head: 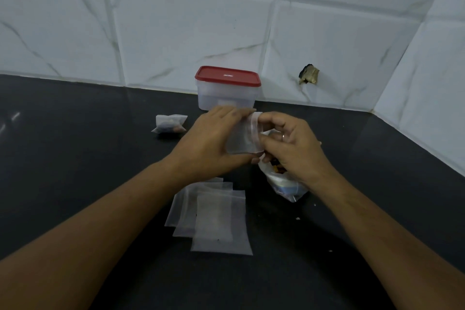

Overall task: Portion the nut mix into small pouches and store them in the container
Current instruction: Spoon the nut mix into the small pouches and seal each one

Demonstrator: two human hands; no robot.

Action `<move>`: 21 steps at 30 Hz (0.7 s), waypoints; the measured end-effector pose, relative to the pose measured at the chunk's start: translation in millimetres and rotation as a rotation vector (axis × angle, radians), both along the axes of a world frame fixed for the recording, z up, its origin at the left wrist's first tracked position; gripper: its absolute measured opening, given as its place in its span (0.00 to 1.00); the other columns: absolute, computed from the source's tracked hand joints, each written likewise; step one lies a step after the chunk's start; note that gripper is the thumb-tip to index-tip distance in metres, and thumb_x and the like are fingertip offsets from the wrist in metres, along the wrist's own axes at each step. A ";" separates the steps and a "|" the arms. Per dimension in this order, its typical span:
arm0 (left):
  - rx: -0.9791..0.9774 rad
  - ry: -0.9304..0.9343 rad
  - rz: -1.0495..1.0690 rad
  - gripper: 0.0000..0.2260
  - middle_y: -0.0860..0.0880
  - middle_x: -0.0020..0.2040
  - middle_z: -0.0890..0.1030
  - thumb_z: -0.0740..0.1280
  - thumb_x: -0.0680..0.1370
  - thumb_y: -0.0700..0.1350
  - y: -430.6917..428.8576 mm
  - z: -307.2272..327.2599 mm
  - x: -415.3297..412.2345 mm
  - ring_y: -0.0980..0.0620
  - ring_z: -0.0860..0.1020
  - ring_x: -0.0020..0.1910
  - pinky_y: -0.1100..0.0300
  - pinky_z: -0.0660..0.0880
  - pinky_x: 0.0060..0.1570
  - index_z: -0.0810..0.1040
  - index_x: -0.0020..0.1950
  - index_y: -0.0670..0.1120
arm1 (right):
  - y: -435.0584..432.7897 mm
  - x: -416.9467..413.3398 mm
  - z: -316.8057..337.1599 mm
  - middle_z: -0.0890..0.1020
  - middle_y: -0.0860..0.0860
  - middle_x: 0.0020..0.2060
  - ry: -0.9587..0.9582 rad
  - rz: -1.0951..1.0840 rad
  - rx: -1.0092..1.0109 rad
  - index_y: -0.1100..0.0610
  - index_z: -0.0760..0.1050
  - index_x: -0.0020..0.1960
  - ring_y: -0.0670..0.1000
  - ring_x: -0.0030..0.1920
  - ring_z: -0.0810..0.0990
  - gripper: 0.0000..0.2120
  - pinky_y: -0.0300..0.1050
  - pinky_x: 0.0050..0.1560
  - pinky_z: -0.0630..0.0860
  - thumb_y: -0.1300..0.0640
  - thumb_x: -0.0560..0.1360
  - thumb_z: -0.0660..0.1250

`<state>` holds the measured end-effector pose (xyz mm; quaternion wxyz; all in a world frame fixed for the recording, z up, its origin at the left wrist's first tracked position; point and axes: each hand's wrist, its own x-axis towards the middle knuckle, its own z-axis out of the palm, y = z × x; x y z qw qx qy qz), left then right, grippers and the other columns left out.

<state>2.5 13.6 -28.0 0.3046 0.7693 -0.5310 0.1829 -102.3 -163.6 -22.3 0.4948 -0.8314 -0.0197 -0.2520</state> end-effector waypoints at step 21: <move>-0.035 0.075 -0.059 0.30 0.55 0.66 0.79 0.75 0.73 0.60 -0.5 1.7 0.8 0.59 0.75 0.64 0.56 0.76 0.64 0.74 0.72 0.51 | 0.8 1.2 -0.6 0.83 0.45 0.51 -0.001 -0.092 -0.199 0.49 0.84 0.57 0.44 0.44 0.84 0.10 0.40 0.45 0.80 0.61 0.80 0.70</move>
